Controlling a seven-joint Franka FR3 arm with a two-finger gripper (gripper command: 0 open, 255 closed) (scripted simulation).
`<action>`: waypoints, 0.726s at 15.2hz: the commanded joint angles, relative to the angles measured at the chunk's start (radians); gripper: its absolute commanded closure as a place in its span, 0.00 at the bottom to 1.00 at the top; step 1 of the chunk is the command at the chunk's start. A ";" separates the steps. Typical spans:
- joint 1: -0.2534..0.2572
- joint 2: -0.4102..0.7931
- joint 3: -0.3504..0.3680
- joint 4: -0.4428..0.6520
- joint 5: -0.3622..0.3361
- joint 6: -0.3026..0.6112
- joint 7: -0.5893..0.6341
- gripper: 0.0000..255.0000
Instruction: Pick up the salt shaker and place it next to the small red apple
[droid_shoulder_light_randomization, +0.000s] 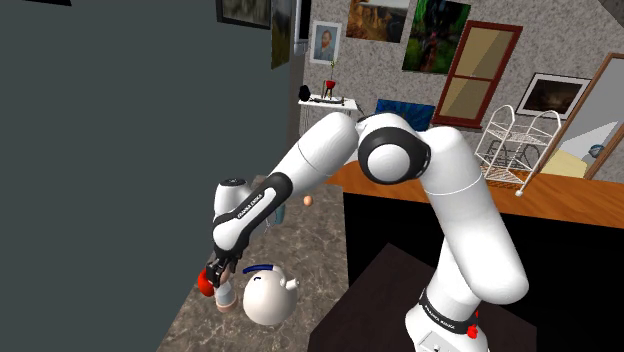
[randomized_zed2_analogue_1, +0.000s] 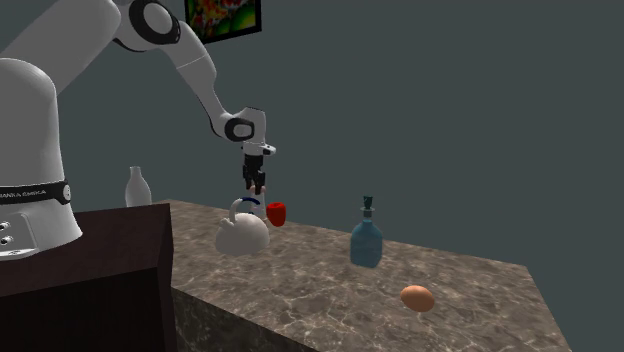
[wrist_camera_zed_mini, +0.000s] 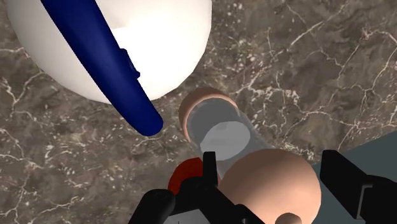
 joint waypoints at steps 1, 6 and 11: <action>-0.001 0.003 0.000 0.002 0.000 0.002 -0.001 1.00; 0.000 0.003 0.000 0.002 0.000 0.002 -0.001 0.00; 0.000 0.003 0.000 0.002 0.000 0.002 -0.001 0.00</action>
